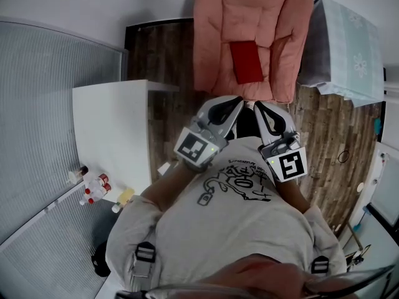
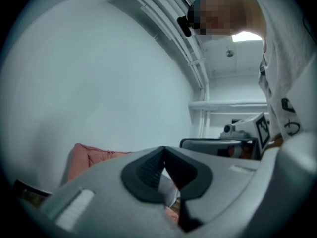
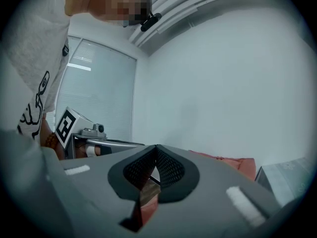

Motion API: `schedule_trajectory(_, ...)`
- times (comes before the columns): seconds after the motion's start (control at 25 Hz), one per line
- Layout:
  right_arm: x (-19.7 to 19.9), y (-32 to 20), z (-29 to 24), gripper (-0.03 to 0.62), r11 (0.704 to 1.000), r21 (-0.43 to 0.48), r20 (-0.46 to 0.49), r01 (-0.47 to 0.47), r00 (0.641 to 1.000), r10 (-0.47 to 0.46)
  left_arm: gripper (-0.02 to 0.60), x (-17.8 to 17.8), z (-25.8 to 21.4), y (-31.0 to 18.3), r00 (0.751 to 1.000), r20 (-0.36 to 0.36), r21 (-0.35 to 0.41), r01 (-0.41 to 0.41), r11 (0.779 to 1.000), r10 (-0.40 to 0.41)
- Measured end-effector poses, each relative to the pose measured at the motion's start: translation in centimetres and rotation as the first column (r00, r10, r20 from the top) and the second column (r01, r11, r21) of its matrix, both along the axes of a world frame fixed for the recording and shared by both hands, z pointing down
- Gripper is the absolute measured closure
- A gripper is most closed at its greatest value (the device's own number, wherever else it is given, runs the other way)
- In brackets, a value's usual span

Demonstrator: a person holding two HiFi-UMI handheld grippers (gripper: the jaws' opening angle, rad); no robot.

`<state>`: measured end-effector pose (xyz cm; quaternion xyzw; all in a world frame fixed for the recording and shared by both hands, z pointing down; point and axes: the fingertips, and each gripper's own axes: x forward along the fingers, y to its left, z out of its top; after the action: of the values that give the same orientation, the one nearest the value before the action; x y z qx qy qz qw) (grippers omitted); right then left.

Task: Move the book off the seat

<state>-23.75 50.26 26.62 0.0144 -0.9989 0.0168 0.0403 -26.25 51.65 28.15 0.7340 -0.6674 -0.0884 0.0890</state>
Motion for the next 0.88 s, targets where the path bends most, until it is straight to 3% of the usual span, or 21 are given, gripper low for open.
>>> schedule_trajectory(0.36, -1.1, -4.5, 0.3, 0.589, 1.0, -0.01, 0.004, 0.015, 1.0, -0.015, 0.581, -1.3, 0.3, -4.2, 1.0, 0.008, -0.007, 0.028, 1.0, -0.028)
schedule_trajectory(0.88, -2.2, -16.3, 0.3, 0.589, 0.998, -0.018, 0.018, 0.062, 0.998, -0.061, 0.581, -2.0, 0.3, -15.9, 0.998, 0.015, -0.023, 0.063, 0.998, -0.063)
